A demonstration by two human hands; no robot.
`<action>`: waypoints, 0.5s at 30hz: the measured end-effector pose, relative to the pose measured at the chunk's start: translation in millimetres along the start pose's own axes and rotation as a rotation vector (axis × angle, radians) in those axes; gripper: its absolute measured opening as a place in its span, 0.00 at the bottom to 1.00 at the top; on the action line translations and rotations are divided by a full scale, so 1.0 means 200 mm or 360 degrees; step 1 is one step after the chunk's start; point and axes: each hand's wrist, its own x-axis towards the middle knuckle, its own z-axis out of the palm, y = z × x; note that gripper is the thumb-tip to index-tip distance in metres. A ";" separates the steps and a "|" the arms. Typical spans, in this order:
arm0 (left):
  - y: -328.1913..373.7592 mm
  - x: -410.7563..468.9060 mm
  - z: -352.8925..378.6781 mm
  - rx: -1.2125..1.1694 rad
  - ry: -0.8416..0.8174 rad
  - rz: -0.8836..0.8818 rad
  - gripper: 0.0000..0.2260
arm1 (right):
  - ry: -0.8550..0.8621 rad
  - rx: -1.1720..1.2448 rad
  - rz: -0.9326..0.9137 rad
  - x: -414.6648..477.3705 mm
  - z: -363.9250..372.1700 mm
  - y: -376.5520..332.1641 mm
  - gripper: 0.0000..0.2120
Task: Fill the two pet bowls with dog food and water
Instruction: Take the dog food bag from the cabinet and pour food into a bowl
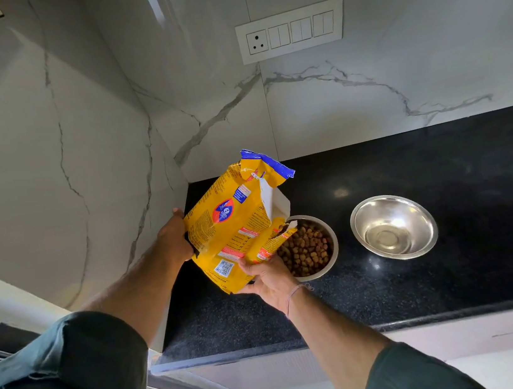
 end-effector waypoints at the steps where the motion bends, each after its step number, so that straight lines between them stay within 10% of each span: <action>1: 0.00 -0.02 0.00 -0.0035 -0.0009 -0.0019 0.34 | 0.0003 -0.0004 0.0000 0.00 0.00 0.00 0.31; 15: 0.07 -0.48 0.09 -0.0258 -0.0048 0.0000 0.27 | 0.0004 -0.0003 -0.0014 -0.02 0.00 0.00 0.32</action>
